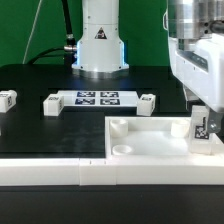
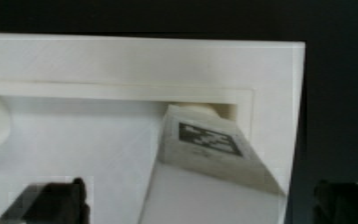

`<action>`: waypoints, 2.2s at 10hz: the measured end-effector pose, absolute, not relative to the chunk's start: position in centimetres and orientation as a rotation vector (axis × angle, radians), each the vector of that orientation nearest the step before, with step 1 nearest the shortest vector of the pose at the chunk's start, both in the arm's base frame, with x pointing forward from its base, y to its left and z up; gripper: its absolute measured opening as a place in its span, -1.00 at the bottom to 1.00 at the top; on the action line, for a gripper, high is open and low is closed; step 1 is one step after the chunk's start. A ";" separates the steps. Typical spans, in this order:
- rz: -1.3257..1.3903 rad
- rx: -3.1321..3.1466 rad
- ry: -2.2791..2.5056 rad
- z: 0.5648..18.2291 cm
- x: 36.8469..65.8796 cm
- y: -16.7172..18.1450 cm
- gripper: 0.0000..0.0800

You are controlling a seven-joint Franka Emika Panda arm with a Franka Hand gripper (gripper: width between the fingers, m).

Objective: Assemble one leg

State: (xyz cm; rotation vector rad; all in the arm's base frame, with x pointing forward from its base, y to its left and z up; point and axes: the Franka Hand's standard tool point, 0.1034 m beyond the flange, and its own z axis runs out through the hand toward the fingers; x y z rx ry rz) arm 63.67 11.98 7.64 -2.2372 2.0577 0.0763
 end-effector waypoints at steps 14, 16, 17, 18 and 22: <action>-0.026 -3.092 0.292 7.7 63.8 12.2 0.01; -0.025 -3.091 0.299 7.7 63.8 12.2 -0.27; -0.025 -3.083 0.358 7.7 63.8 12.2 -0.27; -0.028 -3.072 0.431 7.7 63.8 12.1 -0.27; -0.011 -2.821 1.191 7.6 63.8 11.9 -0.27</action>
Offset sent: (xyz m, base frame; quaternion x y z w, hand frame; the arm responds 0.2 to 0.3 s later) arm 0.0037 0.0074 0.0017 -0.0088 -0.0084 -0.2320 0.9726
